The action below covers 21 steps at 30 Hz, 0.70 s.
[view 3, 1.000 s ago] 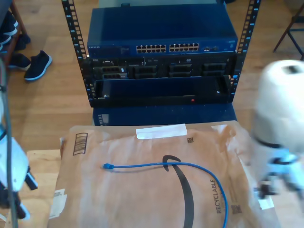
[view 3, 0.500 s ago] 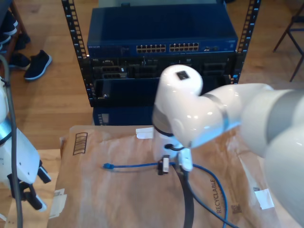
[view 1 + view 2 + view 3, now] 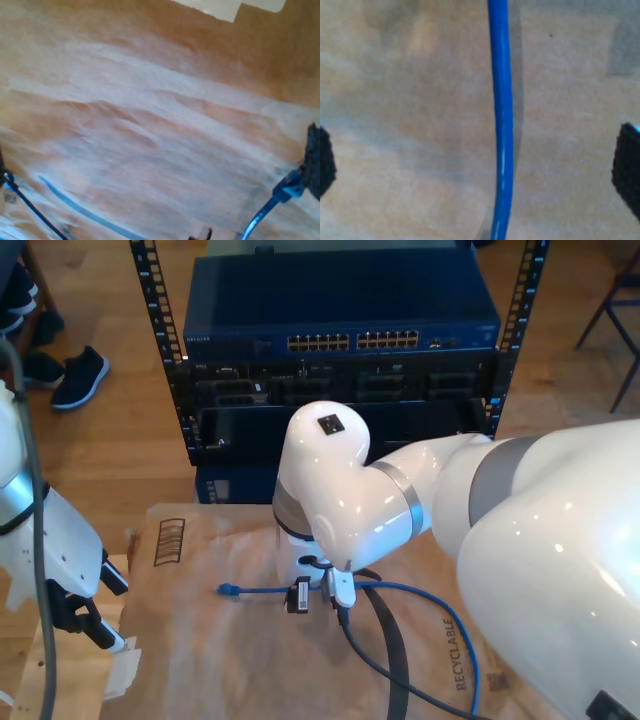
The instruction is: Grab the cable and plug it in
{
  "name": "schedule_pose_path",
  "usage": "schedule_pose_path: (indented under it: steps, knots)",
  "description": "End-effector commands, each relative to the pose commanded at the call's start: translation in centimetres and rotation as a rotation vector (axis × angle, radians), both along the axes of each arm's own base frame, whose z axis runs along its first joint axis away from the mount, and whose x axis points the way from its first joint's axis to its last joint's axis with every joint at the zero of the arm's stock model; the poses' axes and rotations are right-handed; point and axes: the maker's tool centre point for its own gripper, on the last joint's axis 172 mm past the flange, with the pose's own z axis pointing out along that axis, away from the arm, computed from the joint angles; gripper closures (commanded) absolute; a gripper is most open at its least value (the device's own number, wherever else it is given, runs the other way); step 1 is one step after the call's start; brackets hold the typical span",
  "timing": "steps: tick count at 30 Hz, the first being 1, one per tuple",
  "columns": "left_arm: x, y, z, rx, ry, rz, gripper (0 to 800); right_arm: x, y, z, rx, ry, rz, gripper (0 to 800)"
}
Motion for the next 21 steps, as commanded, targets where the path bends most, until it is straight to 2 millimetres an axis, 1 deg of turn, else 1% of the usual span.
schedule_pose_path:
  steps: [3, 7, 9, 10, 13, 18, 21]
  knots:
    - [-0.1, -0.3, -0.3, 0.000, 0.013, 0.000, 0, -0.2, 0.0, -0.6, -0.002, 0.009, -0.003, 68]
    - [0.0, -0.5, -0.5, -0.002, 0.017, -0.005, 0, 0.4, 0.3, -0.9, 0.009, -0.009, -0.005, 120]
    - [0.1, -0.5, -0.5, -0.002, 0.012, -0.003, 0, 0.3, 0.3, -1.2, 0.007, -0.004, -0.008, 128]
    - [0.1, -0.5, -0.5, -0.001, 0.013, -0.004, 0, 0.3, 0.3, -1.2, 0.007, -0.004, -0.008, 146]
    - [0.1, -0.5, -0.5, 0.000, 0.013, -0.003, 0, 0.3, 0.5, -1.2, 0.014, 0.001, -0.027, 163]
    - [0.1, -0.5, -0.6, -0.002, 0.014, -0.002, 0, 0.2, 0.6, -1.2, 0.016, 0.003, -0.031, 249]
    - [0.1, -0.5, -0.5, -0.002, 0.013, -0.002, 0, 0.1, 0.8, -1.1, 0.023, 0.008, -0.039, 322]
